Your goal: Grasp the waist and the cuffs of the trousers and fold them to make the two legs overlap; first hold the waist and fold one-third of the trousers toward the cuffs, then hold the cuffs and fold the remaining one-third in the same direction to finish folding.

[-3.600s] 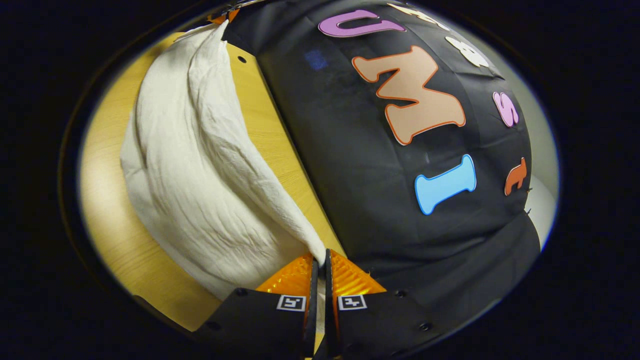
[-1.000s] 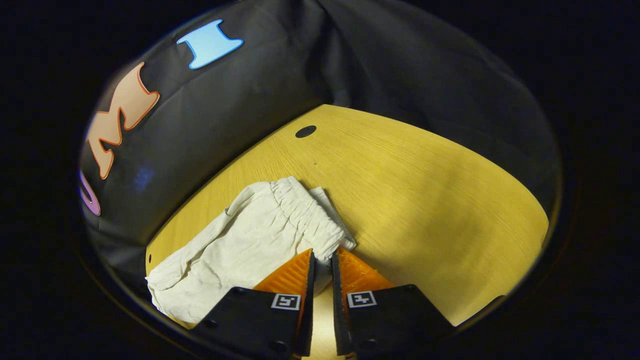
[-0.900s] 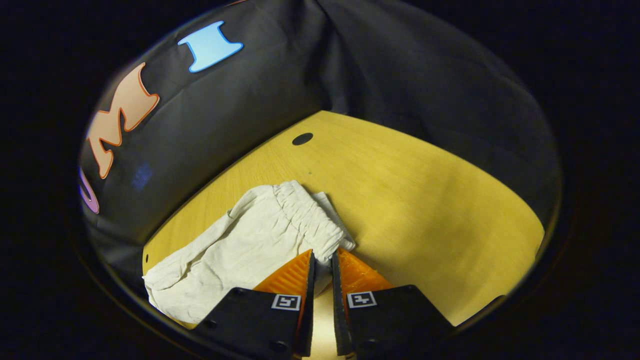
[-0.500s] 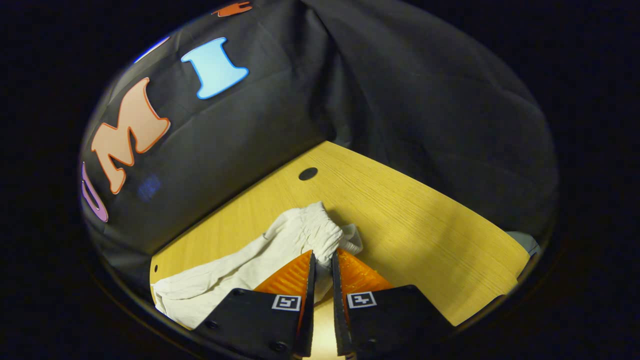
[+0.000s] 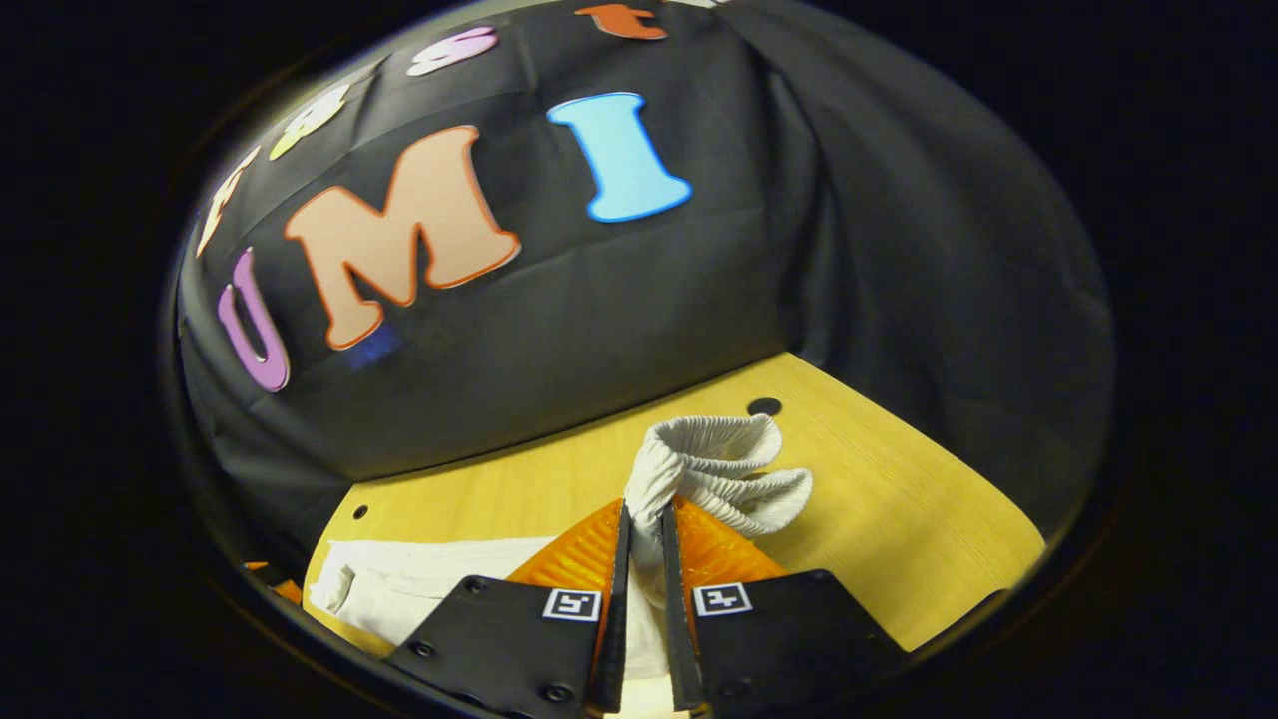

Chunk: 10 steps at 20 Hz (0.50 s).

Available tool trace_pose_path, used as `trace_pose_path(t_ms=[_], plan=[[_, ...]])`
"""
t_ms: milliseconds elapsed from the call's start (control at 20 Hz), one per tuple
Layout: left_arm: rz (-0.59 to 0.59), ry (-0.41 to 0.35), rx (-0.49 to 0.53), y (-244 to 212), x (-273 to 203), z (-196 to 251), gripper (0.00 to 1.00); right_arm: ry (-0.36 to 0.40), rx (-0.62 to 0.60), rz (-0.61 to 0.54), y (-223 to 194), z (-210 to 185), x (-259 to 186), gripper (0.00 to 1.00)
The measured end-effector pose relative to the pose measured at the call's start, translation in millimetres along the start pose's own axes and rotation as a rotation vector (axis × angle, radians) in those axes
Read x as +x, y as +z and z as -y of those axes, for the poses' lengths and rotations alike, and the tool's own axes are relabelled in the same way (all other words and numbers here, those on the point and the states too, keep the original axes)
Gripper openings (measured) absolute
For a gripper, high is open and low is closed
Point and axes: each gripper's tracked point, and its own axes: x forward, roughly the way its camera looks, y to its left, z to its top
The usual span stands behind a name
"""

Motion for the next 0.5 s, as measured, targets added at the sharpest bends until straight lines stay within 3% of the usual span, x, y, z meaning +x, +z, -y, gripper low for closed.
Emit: trace_pose_path(t_ms=[200, 500], plan=[[-0.005, 0.0, -0.017, -7.6, 1.9, -23.1, 0.97, 0.078, -0.109, 0.013, 5.7, -42.0, -15.0, 0.2], [-0.014, 0.017, -0.027, -21.9, 1.4, -58.9, 0.96, 0.195, -0.254, -0.047, -18.6, -68.2, -1.4, 0.2]])
